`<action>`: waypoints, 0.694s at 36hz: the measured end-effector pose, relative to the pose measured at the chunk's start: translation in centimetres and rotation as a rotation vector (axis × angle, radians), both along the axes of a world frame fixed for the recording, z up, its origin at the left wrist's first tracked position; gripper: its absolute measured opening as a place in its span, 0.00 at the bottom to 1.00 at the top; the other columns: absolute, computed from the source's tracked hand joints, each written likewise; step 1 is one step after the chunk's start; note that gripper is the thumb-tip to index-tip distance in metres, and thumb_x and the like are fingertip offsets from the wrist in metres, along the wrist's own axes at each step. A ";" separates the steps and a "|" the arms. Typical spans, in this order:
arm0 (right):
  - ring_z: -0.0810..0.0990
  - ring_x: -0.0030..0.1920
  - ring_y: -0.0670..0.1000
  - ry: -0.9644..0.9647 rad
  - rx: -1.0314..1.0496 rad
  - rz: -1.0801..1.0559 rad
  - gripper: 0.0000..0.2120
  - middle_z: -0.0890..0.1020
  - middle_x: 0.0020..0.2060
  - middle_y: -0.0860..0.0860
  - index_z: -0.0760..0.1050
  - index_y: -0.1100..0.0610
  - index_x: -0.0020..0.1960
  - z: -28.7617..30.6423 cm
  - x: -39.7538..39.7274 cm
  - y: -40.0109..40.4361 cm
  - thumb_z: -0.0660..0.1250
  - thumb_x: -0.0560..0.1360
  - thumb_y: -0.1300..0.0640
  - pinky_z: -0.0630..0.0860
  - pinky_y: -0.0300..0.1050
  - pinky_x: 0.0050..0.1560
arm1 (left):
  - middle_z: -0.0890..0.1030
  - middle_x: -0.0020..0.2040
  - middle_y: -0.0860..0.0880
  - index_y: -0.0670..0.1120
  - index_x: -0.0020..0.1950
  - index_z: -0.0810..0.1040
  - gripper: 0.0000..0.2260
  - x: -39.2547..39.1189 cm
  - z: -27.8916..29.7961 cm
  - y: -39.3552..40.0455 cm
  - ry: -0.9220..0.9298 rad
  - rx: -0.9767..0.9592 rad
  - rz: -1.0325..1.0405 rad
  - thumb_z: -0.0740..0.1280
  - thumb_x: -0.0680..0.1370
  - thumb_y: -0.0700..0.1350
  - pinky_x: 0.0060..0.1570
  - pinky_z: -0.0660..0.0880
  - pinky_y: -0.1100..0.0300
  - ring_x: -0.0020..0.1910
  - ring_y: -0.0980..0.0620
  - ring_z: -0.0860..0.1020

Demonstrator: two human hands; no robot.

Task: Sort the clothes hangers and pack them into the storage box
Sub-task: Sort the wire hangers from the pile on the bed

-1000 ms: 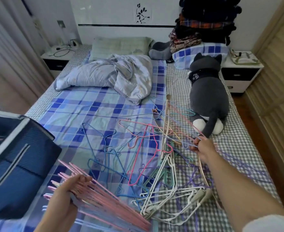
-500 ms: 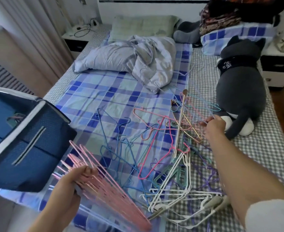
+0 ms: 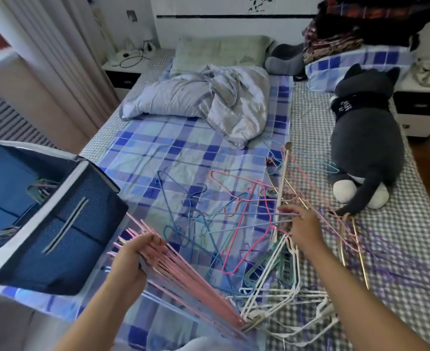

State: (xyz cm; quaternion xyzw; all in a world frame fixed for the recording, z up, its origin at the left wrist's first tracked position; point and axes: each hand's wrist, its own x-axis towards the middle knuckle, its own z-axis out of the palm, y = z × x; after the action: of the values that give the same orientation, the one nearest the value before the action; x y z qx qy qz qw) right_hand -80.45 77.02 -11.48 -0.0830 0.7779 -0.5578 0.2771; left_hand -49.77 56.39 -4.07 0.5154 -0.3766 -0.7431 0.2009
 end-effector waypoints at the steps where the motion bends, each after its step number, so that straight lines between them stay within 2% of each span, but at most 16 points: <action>1: 0.78 0.36 0.55 0.064 -0.001 -0.013 0.16 0.82 0.43 0.57 0.81 0.61 0.54 1.2 -0.2 -0.1 0.55 0.81 0.70 0.76 0.39 0.32 | 0.80 0.43 0.40 0.42 0.39 0.79 0.11 0.5 0.1 -0.3 -0.014 0.003 -0.020 0.63 0.79 0.42 0.55 0.74 0.43 0.46 0.41 0.78; 3: 0.78 0.36 0.52 0.176 -0.033 -0.007 0.12 0.82 0.40 0.55 0.80 0.57 0.58 3.7 -0.7 -0.7 0.58 0.84 0.62 0.76 0.41 0.34 | 0.81 0.42 0.41 0.41 0.40 0.79 0.10 1.1 -0.1 -0.7 -0.033 0.008 -0.043 0.63 0.80 0.42 0.57 0.75 0.42 0.48 0.41 0.80; 5: 0.81 0.36 0.48 0.246 -0.090 0.046 0.08 0.83 0.40 0.55 0.79 0.49 0.57 6.6 -0.7 -1.4 0.63 0.82 0.58 0.78 0.42 0.38 | 0.81 0.38 0.43 0.41 0.41 0.78 0.10 1.5 -0.1 -0.8 -0.061 0.002 -0.057 0.63 0.80 0.42 0.52 0.77 0.45 0.47 0.42 0.81; 6: 0.81 0.35 0.46 0.252 -0.139 0.068 0.07 0.83 0.40 0.55 0.79 0.49 0.56 8.0 -0.5 -1.9 0.65 0.82 0.58 0.78 0.41 0.37 | 0.82 0.37 0.44 0.41 0.40 0.79 0.11 1.6 0.0 -0.8 -0.072 0.001 -0.068 0.63 0.81 0.42 0.50 0.77 0.47 0.45 0.43 0.81; 8: 0.78 0.30 0.42 0.272 -0.184 0.083 0.05 0.81 0.37 0.53 0.81 0.54 0.53 10.7 -0.2 -2.8 0.66 0.81 0.57 0.75 0.36 0.33 | 0.82 0.38 0.43 0.42 0.38 0.80 0.13 1.8 0.1 -0.7 -0.087 -0.005 -0.087 0.63 0.80 0.43 0.47 0.77 0.49 0.42 0.44 0.81; 10: 0.75 0.29 0.45 0.316 -0.207 0.079 0.12 0.79 0.32 0.53 0.81 0.57 0.51 13.3 0.3 -4.0 0.62 0.83 0.53 0.73 0.35 0.33 | 0.83 0.42 0.40 0.42 0.37 0.82 0.13 2.3 0.6 -0.6 -0.079 -0.015 -0.110 0.64 0.80 0.43 0.46 0.78 0.48 0.40 0.43 0.81; 13: 0.69 0.29 0.53 0.283 -0.276 0.086 0.17 0.72 0.29 0.57 0.79 0.61 0.55 16.4 0.7 -6.3 0.55 0.85 0.52 0.69 0.44 0.31 | 0.84 0.44 0.38 0.40 0.40 0.83 0.12 2.5 1.2 -0.4 -0.043 -0.041 -0.154 0.64 0.80 0.41 0.49 0.79 0.48 0.40 0.43 0.83; 15: 0.69 0.28 0.51 0.307 -0.205 0.112 0.18 0.71 0.33 0.57 0.78 0.61 0.54 17.9 0.9 -8.6 0.54 0.85 0.51 0.70 0.45 0.31 | 0.84 0.44 0.39 0.38 0.43 0.81 0.11 2.5 2.0 -0.1 -0.007 -0.063 -0.199 0.62 0.81 0.40 0.46 0.80 0.50 0.40 0.44 0.84; 17: 0.71 0.29 0.50 0.309 -0.140 0.123 0.17 0.72 0.33 0.54 0.78 0.59 0.50 19.0 1.2 -11.1 0.54 0.85 0.52 0.71 0.41 0.28 | 0.85 0.45 0.39 0.36 0.46 0.81 0.12 2.6 2.7 0.2 0.018 -0.088 -0.238 0.61 0.82 0.40 0.42 0.82 0.55 0.41 0.45 0.84; 18: 0.71 0.30 0.51 0.297 -0.100 0.122 0.16 0.72 0.34 0.53 0.77 0.58 0.47 19.4 1.4 -12.4 0.54 0.84 0.53 0.70 0.39 0.25 | 0.85 0.47 0.38 0.35 0.47 0.81 0.12 2.8 3.1 0.3 0.027 -0.104 -0.259 0.61 0.82 0.40 0.43 0.82 0.56 0.43 0.44 0.84; 20: 0.71 0.31 0.54 0.237 -0.001 0.101 0.14 0.73 0.36 0.55 0.76 0.56 0.44 19.7 1.7 -14.6 0.54 0.83 0.58 0.66 0.34 0.21 | 0.86 0.51 0.38 0.35 0.49 0.83 0.13 3.0 3.9 0.3 0.042 -0.130 -0.306 0.63 0.80 0.42 0.53 0.80 0.51 0.49 0.41 0.83; 22: 0.71 0.29 0.53 0.166 0.111 0.096 0.13 0.74 0.37 0.57 0.77 0.56 0.49 19.5 2.3 -16.7 0.54 0.82 0.61 0.65 0.34 0.21 | 0.86 0.53 0.41 0.38 0.49 0.86 0.13 3.6 4.8 0.1 0.045 -0.154 -0.346 0.65 0.77 0.45 0.55 0.76 0.49 0.51 0.44 0.84; 25: 0.70 0.27 0.53 0.135 0.229 0.140 0.12 0.74 0.38 0.60 0.76 0.59 0.57 18.2 3.3 -19.3 0.54 0.82 0.63 0.66 0.37 0.24 | 0.86 0.56 0.45 0.43 0.50 0.88 0.19 4.8 5.8 -0.5 0.065 -0.203 -0.433 0.72 0.67 0.53 0.57 0.75 0.54 0.55 0.47 0.83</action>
State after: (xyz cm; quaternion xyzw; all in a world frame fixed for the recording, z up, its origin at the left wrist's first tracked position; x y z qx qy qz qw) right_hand -77.18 57.70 6.67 -0.1425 0.8456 -0.4378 0.2701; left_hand -45.00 55.93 1.69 0.3756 -0.5443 -0.7435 0.0997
